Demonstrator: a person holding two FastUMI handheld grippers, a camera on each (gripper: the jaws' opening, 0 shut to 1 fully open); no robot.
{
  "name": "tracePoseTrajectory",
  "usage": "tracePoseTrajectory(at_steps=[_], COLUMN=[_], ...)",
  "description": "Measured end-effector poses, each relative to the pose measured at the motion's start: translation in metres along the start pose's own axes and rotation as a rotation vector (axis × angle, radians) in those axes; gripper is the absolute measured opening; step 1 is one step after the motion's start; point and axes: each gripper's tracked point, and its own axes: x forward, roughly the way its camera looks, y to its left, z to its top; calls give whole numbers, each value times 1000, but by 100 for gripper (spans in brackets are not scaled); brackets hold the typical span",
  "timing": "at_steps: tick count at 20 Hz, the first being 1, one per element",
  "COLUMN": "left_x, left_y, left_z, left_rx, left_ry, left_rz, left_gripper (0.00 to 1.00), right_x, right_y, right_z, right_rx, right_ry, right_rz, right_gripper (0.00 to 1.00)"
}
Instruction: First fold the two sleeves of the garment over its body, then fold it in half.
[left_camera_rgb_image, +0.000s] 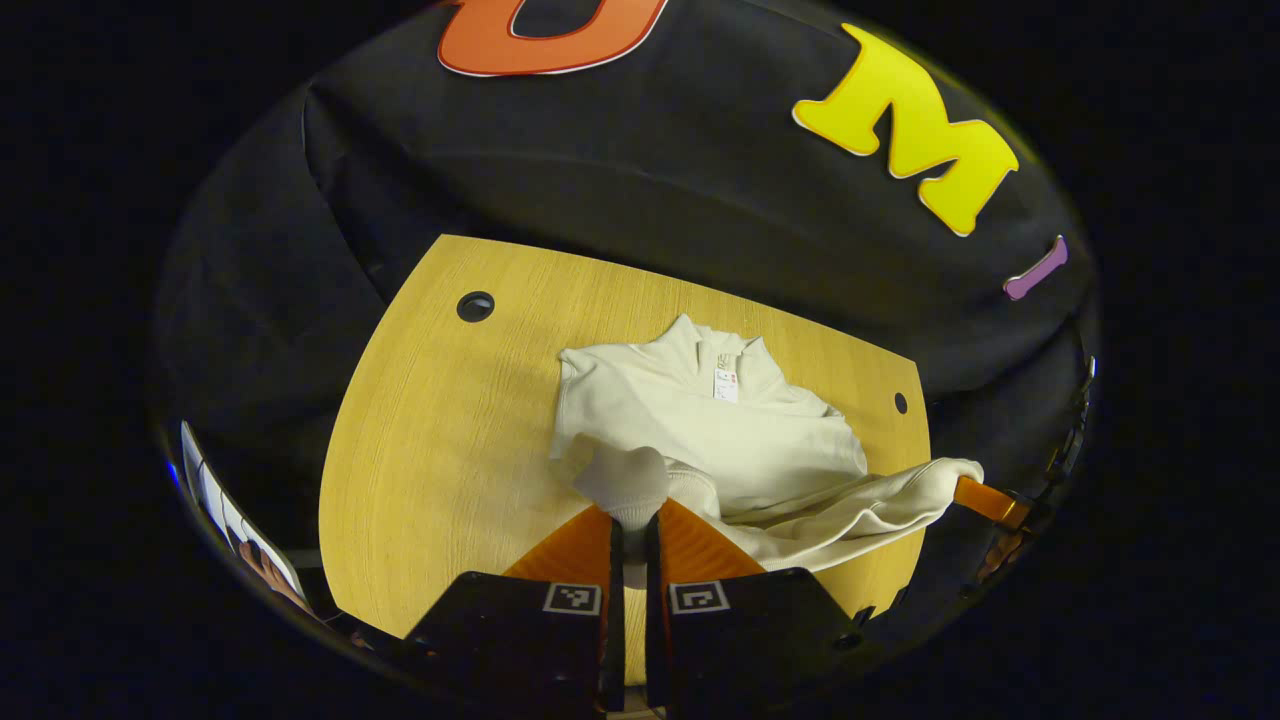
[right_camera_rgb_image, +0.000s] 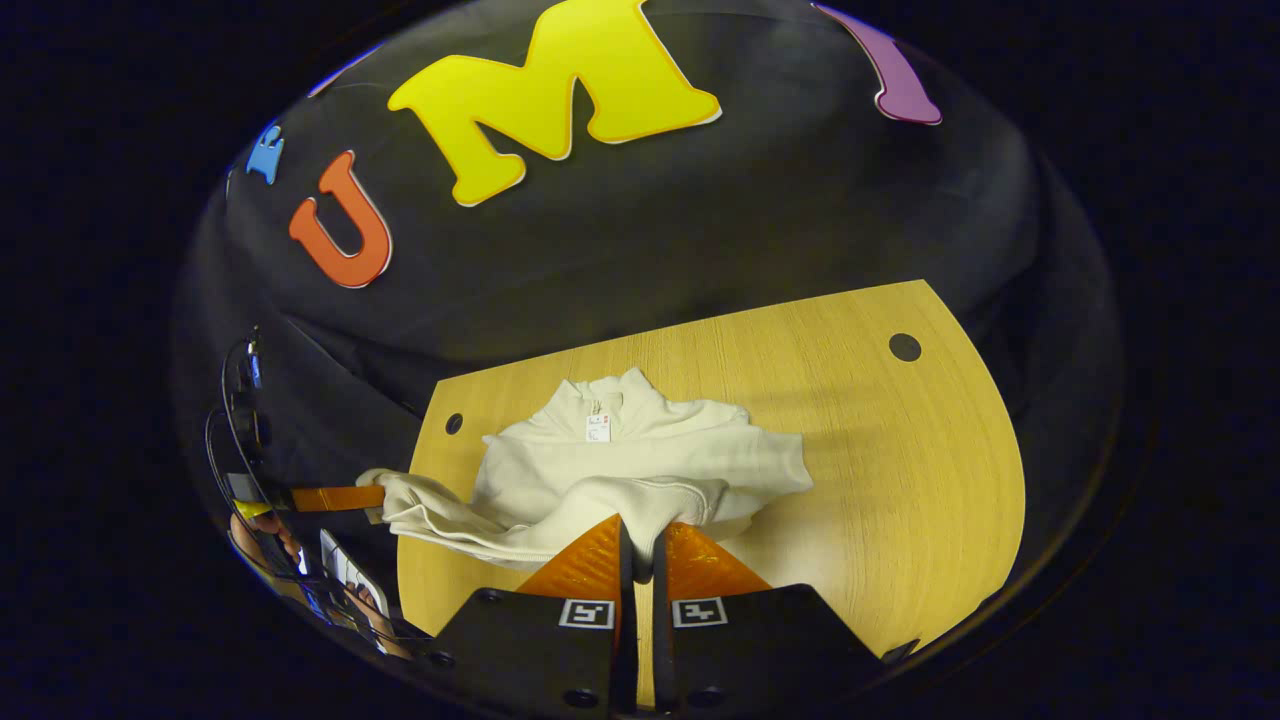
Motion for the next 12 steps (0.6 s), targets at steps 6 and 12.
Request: tracePoseTrajectory(at_steps=[6, 12], left_x=[14, 6], left_y=[55, 93], left_z=[-20, -17], left_rx=[-46, 22], left_ry=[79, 105], left_rz=[23, 25], left_gripper=[11, 11], right_x=[97, 151], right_y=[-17, -21], right_z=[20, 35], right_rx=[47, -7], right_ry=[52, 36], right_rz=[-60, -113], right_gripper=[6, 6])
